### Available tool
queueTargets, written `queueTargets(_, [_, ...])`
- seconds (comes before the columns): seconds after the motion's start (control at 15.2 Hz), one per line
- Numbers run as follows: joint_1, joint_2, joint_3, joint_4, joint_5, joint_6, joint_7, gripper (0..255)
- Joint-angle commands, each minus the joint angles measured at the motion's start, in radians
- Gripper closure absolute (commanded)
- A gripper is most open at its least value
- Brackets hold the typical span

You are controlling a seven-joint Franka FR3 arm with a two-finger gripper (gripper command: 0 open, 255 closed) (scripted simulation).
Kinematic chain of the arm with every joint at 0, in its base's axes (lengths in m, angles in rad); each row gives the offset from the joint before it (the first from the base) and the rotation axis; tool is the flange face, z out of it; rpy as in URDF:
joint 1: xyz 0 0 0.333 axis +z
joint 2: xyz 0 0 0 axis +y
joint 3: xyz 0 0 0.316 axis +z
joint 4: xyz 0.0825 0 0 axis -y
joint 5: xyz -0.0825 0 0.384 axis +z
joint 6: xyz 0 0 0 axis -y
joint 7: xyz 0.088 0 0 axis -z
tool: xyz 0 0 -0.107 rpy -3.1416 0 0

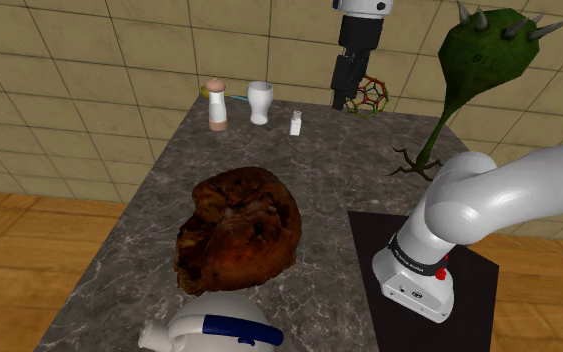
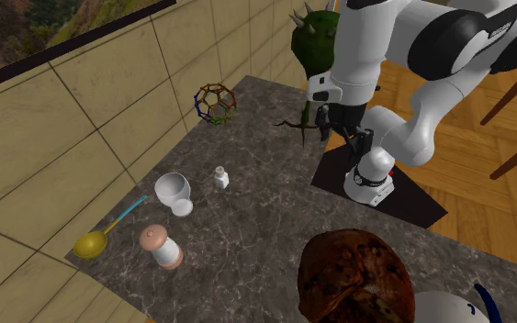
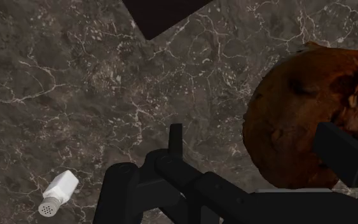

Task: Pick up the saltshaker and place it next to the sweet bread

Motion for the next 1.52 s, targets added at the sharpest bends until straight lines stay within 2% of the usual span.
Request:
queueTargets(0.0, [0.000, 0.000, 0.000, 0.000, 0.000, 0.000, 0.000, 0])
queueTargets(0.73, [-0.056, 0.261, -0.122, 0.001, -0.091, 0.292, -0.159, 0])
queueTargets(1.12, [-0.078, 0.445, -0.184, 0.069, -0.105, 0.429, -0.242, 0])
queueTargets(1.45, [-0.094, 0.612, -0.229, 0.161, -0.091, 0.521, -0.314, 0])
